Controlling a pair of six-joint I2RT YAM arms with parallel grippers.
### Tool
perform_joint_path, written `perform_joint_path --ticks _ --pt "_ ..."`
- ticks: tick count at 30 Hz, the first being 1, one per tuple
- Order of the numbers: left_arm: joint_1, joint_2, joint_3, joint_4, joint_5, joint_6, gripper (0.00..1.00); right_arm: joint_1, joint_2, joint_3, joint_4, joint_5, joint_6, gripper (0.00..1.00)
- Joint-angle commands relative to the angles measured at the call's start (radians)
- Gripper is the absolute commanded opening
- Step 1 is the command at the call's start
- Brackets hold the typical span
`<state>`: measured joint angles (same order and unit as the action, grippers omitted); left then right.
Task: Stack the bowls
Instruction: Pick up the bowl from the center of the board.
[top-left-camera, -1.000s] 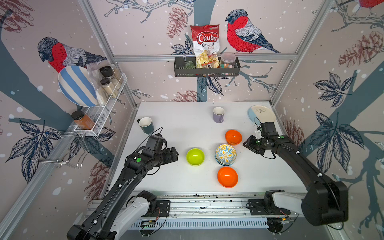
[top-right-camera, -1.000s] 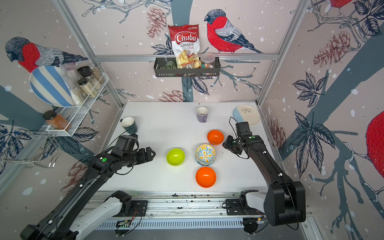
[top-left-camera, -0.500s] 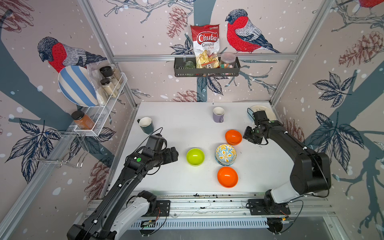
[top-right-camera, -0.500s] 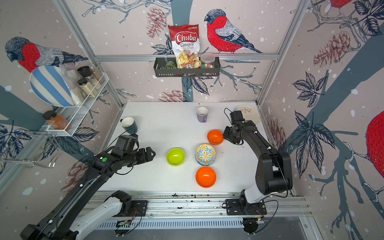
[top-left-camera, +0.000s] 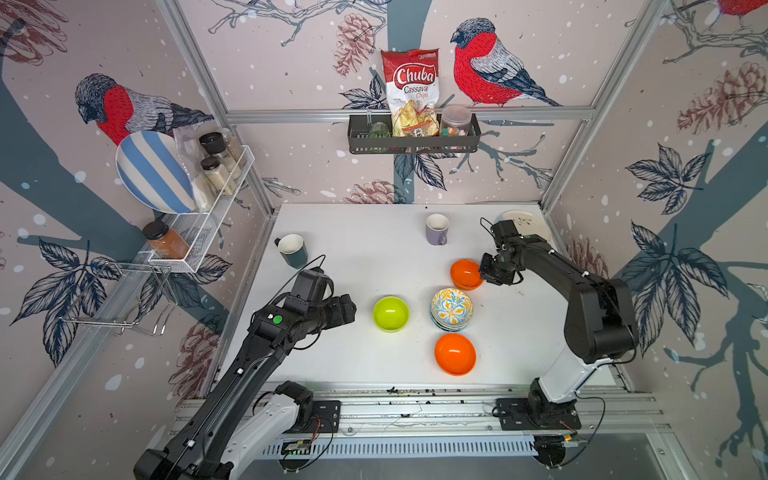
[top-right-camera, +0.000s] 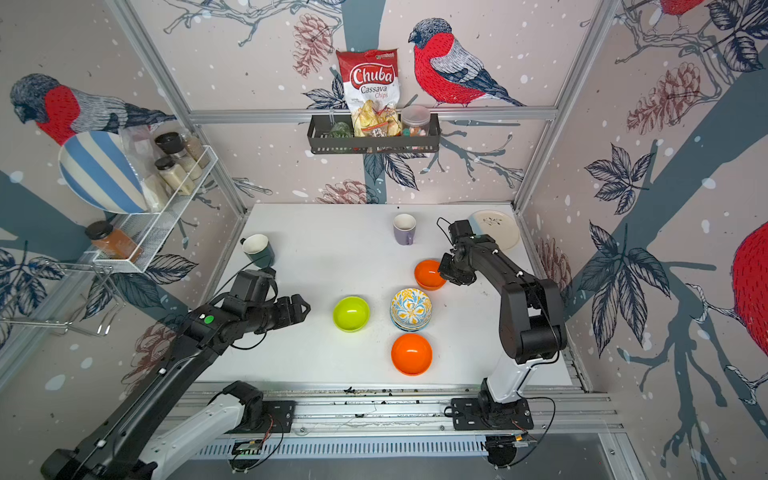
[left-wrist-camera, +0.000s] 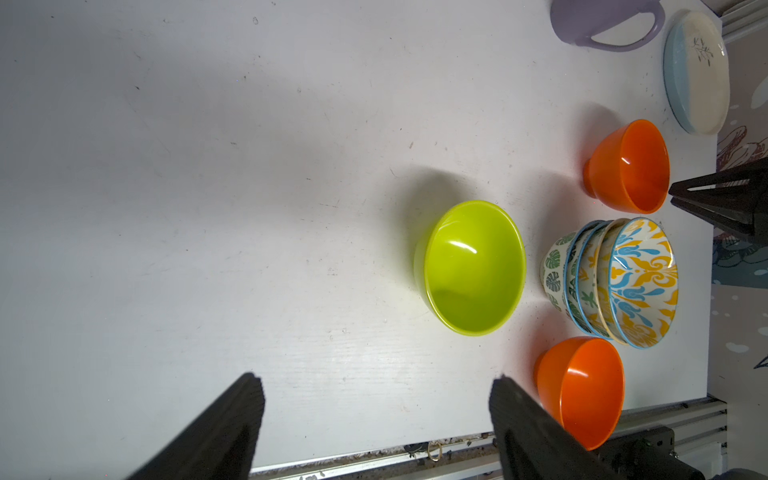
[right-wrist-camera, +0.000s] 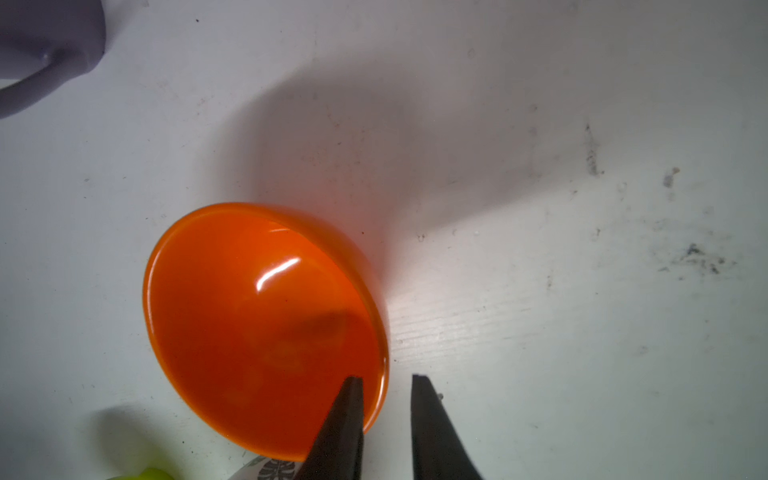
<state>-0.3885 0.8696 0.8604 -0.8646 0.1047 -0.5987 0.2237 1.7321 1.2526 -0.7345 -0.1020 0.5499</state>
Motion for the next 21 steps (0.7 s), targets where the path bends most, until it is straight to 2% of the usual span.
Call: perform_joint_path --ticks 1,8,21 --pt "0.003 -0.002 0.000 0.012 0.000 0.000 0.87 0.004 0.011 0.008 -0.010 0.017 -0.004 0.21" --pt "0.002 -0.003 0.000 0.012 -0.001 0.001 0.87 0.010 0.032 0.007 -0.009 0.020 -0.005 0.15" --pt "0.003 -0.001 0.000 0.013 0.000 0.000 0.87 0.019 0.053 0.001 -0.001 0.019 -0.008 0.10"
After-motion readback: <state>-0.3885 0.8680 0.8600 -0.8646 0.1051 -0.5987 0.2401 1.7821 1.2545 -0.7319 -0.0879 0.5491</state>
